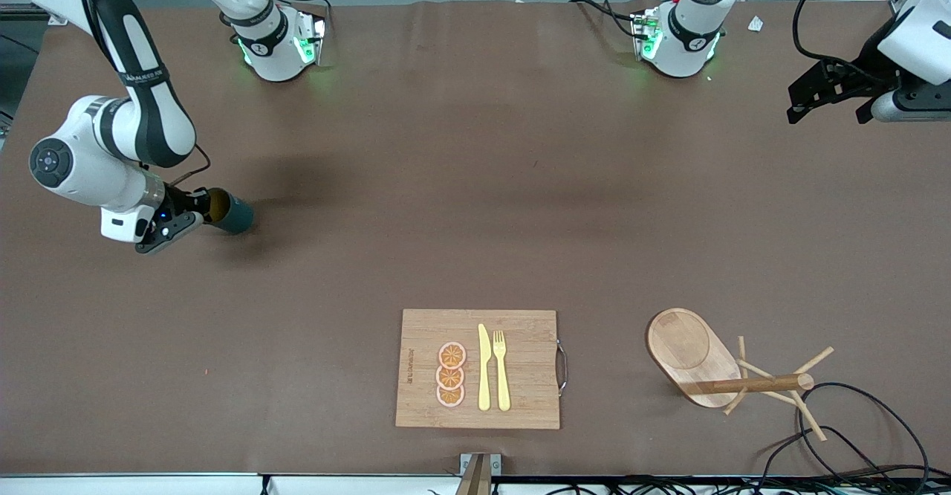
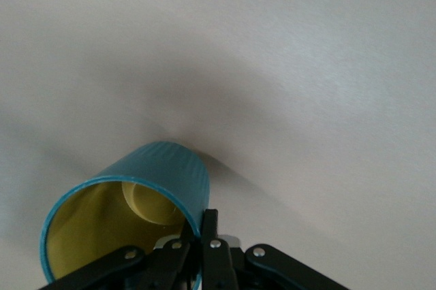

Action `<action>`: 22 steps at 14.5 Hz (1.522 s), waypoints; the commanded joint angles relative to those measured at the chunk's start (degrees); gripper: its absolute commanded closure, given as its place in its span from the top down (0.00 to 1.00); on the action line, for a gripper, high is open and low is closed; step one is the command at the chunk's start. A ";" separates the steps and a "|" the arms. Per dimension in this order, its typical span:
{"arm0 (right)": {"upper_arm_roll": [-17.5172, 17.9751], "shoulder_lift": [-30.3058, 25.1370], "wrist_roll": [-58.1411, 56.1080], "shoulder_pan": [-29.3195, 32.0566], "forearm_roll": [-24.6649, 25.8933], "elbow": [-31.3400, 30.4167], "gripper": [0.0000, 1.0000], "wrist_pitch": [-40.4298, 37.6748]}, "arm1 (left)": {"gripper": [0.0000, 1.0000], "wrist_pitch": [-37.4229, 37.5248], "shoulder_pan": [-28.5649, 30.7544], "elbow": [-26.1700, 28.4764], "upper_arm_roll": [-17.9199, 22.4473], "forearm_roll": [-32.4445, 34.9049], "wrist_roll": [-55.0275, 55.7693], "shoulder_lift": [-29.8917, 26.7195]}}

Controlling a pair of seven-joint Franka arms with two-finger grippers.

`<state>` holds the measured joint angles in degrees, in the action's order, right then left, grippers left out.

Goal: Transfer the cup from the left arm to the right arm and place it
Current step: 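Lower the mug onto the table and open the right gripper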

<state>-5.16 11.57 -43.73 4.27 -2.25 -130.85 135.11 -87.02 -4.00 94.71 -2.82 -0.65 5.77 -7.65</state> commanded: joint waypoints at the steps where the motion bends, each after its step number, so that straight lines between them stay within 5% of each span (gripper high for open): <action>1: 0.68 -0.05 0.84 1.71 1.90 -1.07 0.01 1.56 | 1.00 0.71 0.13 0.04 -0.17 0.74 0.12 -0.26; 4: 0.68 0.38 0.84 1.79 1.90 -1.51 0.01 2.53 | 1.00 1.24 0.13 -0.05 -0.17 0.74 0.21 -0.26; 6: 0.68 0.47 0.84 1.71 1.90 -1.86 0.10 2.88 | 1.00 1.24 0.13 0.04 -0.17 0.74 0.21 -0.18; 8: 0.68 0.47 0.93 1.71 1.90 -1.86 0.36 2.88 | 1.00 1.15 0.13 -0.05 -0.17 0.74 0.21 -0.09; 9: 0.77 0.39 0.93 1.71 1.90 -1.86 0.99 2.80 | 1.00 1.24 0.13 -0.05 -0.17 0.65 0.21 -0.09; 16: 0.86 -2.07 2.06 1.53 1.81 -0.11 1.00 -1.94 | 1.00 1.24 0.13 -0.23 -0.17 0.65 0.21 0.09; 22: 1.21 -5.41 14.36 -0.05 1.81 9.01 1.00 -16.95 | 1.00 1.24 0.13 -0.31 -0.08 0.65 0.21 0.09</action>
<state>-4.19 7.71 -33.82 4.52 -1.21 -124.30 122.73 -86.42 -3.99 94.94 -2.80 -0.65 5.82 -7.53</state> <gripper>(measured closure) 0.000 0.000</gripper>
